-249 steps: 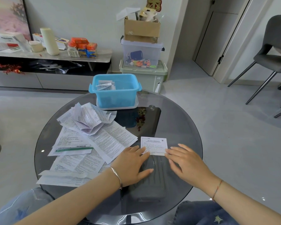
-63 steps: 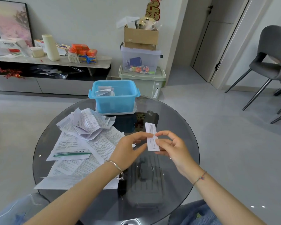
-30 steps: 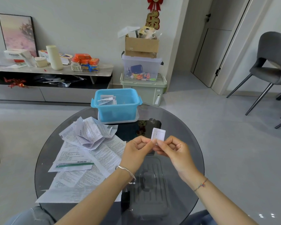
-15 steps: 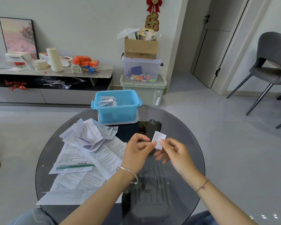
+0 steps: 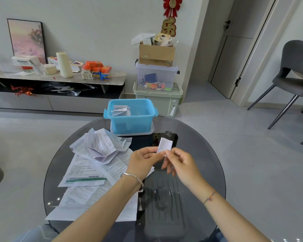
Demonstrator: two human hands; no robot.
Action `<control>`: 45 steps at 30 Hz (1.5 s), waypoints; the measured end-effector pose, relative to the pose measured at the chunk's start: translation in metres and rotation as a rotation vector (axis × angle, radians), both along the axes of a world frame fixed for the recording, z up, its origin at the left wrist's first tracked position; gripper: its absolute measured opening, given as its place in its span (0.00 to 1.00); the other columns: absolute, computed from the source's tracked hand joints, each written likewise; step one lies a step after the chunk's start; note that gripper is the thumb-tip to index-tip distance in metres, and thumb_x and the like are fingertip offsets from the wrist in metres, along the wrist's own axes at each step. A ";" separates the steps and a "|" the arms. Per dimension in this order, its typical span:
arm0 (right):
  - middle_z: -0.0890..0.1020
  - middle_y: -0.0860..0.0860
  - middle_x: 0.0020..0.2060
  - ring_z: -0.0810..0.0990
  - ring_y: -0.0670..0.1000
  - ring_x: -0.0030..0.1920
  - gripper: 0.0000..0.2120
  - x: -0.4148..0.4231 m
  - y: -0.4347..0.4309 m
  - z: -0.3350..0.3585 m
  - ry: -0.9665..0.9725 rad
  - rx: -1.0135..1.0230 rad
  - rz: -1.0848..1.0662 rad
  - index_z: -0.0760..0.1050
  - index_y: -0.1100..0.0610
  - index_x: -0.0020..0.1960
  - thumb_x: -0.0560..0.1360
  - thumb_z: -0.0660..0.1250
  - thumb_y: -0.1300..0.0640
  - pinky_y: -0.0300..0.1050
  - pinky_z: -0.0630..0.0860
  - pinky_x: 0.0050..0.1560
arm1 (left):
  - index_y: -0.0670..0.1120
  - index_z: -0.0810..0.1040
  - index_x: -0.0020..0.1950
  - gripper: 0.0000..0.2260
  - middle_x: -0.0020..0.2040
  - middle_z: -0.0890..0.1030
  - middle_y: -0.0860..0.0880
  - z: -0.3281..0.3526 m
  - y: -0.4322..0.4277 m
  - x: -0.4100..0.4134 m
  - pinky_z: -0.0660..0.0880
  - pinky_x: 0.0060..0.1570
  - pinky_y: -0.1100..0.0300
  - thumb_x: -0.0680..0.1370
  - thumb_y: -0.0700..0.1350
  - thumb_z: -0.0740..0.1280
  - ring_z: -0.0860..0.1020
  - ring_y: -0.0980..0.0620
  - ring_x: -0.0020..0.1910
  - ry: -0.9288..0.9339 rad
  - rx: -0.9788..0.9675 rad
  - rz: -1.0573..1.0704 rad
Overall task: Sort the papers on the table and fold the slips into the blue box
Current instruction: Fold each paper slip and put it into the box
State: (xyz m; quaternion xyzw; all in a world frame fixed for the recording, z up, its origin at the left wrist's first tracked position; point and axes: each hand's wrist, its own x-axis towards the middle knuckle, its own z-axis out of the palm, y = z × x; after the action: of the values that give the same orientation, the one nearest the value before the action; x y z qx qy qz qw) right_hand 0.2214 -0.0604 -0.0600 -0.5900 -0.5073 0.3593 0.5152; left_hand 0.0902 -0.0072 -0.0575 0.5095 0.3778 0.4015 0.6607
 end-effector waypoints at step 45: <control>0.76 0.50 0.30 0.74 0.46 0.32 0.03 0.014 0.206 0.067 -0.394 -0.078 -0.107 0.81 0.55 0.44 0.75 0.69 0.57 0.40 0.73 0.40 | 0.58 0.73 0.63 0.20 0.62 0.75 0.55 -0.006 0.173 -0.067 0.71 0.63 0.60 0.73 0.46 0.72 0.72 0.56 0.59 0.514 0.609 0.317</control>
State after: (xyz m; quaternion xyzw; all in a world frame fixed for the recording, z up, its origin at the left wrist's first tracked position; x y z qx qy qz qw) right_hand 0.2350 0.1452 0.0065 -0.6946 -0.5518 0.2285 0.4011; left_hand 0.0231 0.1658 -0.0630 0.7006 0.4678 0.4513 0.2945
